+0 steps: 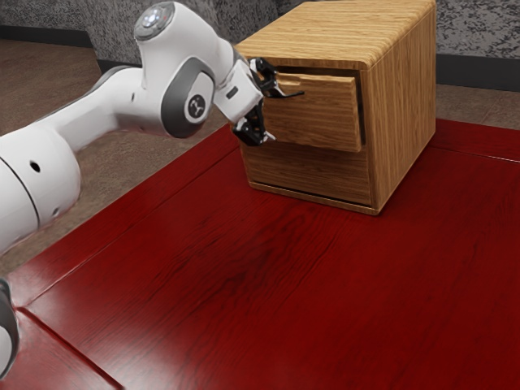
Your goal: Pull the drawer handle with one arm to open the drawer
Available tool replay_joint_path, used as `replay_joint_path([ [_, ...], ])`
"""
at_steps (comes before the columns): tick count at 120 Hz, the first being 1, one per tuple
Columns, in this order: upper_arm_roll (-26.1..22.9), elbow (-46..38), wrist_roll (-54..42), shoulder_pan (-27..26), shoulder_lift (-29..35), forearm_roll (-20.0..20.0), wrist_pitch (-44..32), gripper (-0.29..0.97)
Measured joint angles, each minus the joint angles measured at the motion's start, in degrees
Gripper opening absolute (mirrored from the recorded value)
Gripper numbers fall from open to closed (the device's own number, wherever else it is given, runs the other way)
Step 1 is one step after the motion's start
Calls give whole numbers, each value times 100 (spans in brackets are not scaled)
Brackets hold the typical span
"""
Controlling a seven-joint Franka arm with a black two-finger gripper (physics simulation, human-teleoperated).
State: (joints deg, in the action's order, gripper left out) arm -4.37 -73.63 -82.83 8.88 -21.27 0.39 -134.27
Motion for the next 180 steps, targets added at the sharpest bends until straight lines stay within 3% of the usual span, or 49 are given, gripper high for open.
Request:
replay_joint_path([
  [50,101,-1486,50,15,1151,-26,-209,68],
  [131,104,-4356,192,18,3630,-70,-638,67],
  [164,92,-4621,242,14,4187,-138,-752,68],
  [174,-28,-4424,252,0,4781,-241,-767,68],
  [180,-63,-4524,535,-34,5329,-396,-251,68],
])
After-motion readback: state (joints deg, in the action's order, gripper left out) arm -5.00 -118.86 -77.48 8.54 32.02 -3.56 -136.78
